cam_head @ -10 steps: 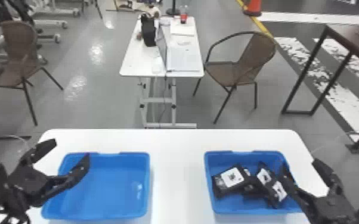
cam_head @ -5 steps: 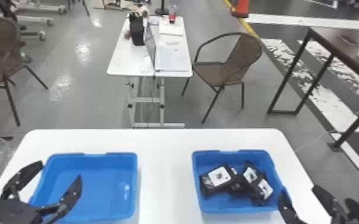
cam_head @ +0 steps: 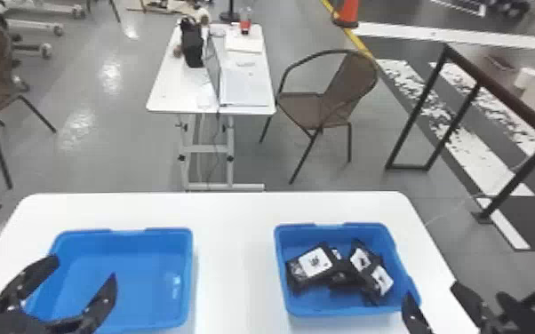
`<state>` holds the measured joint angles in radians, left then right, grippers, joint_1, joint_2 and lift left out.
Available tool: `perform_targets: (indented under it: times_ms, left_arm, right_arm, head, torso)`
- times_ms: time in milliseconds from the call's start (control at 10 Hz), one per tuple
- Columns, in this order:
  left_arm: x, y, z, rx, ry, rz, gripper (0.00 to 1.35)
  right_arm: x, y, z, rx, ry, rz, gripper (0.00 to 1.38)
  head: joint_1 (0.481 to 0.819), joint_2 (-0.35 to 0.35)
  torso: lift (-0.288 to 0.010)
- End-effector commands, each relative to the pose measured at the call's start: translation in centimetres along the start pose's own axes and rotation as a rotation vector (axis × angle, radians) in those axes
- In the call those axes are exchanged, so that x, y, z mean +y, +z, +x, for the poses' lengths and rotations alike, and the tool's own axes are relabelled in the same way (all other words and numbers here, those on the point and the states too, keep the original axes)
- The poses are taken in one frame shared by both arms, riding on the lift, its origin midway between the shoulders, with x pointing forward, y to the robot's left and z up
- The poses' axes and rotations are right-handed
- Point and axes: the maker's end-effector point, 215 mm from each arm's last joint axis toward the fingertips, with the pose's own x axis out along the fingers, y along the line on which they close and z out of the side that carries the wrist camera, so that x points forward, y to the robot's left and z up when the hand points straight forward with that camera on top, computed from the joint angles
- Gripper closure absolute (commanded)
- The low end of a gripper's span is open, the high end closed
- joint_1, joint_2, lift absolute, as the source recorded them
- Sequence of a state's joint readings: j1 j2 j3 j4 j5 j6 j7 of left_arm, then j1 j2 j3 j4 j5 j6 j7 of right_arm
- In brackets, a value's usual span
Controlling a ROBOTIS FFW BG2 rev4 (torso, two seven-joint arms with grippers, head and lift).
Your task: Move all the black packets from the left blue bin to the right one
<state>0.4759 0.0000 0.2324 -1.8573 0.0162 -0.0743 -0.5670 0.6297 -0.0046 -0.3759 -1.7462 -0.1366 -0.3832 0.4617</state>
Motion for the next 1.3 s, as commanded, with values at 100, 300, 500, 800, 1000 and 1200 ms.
perform_targets:
  times_ms: [100,300,500,800,1000,1200]
  left_arm:
    - [-0.6,0.0,0.4,0.0,-0.011,-0.03,0.12]
    - [-1.0,0.1,0.8,0.0,-0.018,-0.036,0.12]
    - [-1.0,0.1,0.9,0.004,-0.019,-0.038,0.12]
    - [-1.1,0.1,0.9,0.006,-0.021,-0.042,0.12]
    - [-1.1,0.1,1.1,0.006,-0.022,-0.045,0.12]
    - [-1.2,-0.2,1.0,0.013,-0.024,-0.048,0.12]
  right_arm:
    - [-0.1,0.1,0.3,-0.006,-0.007,0.013,0.28]
    - [-0.1,0.3,0.7,-0.015,-0.008,0.015,0.28]
    - [0.0,0.5,1.0,-0.018,-0.004,0.01,0.28]
    - [-0.1,0.6,1.1,-0.024,-0.007,0.016,0.28]
    - [0.0,0.5,1.1,-0.022,-0.005,0.019,0.28]
    - [0.0,0.7,1.4,-0.028,-0.006,0.019,0.28]
  head:
    - [0.695,-0.164]
    - [0.695,-0.171]
    - [0.695,-0.175]
    - [0.695,-0.175]
    - [0.695,-0.175]
    - [0.695,-0.174]
  torso:
    - [0.0]
    - [0.0]
    - [0.0]
    - [0.0]
    - [0.0]
    - [0.0]
